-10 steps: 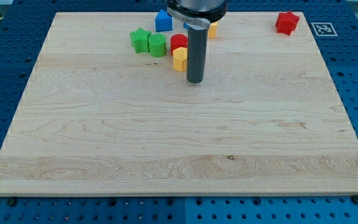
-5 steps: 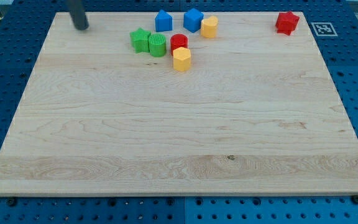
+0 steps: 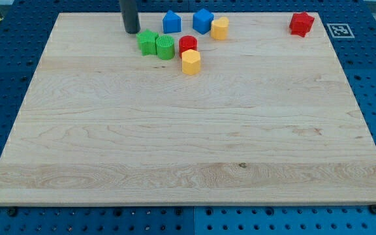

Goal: Push the green star a bit down

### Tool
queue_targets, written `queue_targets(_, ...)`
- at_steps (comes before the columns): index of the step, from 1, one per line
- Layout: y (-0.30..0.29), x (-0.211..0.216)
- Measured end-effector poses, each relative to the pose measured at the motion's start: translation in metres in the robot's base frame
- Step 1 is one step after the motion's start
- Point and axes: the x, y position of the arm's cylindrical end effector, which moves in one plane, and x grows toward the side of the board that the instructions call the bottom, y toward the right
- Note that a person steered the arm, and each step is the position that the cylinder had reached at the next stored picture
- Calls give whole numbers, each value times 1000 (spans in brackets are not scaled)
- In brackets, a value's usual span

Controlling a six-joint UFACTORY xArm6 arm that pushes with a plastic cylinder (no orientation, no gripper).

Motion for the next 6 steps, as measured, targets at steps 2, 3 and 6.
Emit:
queue_targets(2,1,27)
queue_targets(3,1,36)
queue_targets(6,2,46)
